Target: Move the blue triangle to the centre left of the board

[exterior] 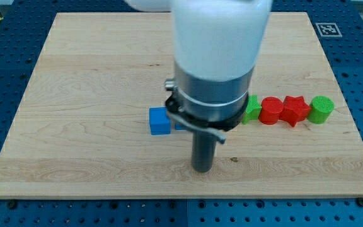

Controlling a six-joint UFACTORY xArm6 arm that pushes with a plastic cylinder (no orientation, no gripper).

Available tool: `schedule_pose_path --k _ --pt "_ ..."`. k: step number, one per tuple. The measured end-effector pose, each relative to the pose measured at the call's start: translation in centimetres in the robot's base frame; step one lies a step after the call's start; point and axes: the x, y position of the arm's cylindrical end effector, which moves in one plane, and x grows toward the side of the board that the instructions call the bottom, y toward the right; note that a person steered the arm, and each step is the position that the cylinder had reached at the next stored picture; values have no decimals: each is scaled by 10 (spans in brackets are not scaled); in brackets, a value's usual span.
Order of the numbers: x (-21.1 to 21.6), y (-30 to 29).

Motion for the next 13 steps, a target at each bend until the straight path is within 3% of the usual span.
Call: schedule_pose_path --k 5,7,12,13 --pt "-76 -21" --pt "-74 -46" --pt "-97 -29" --pt "-122 -29"
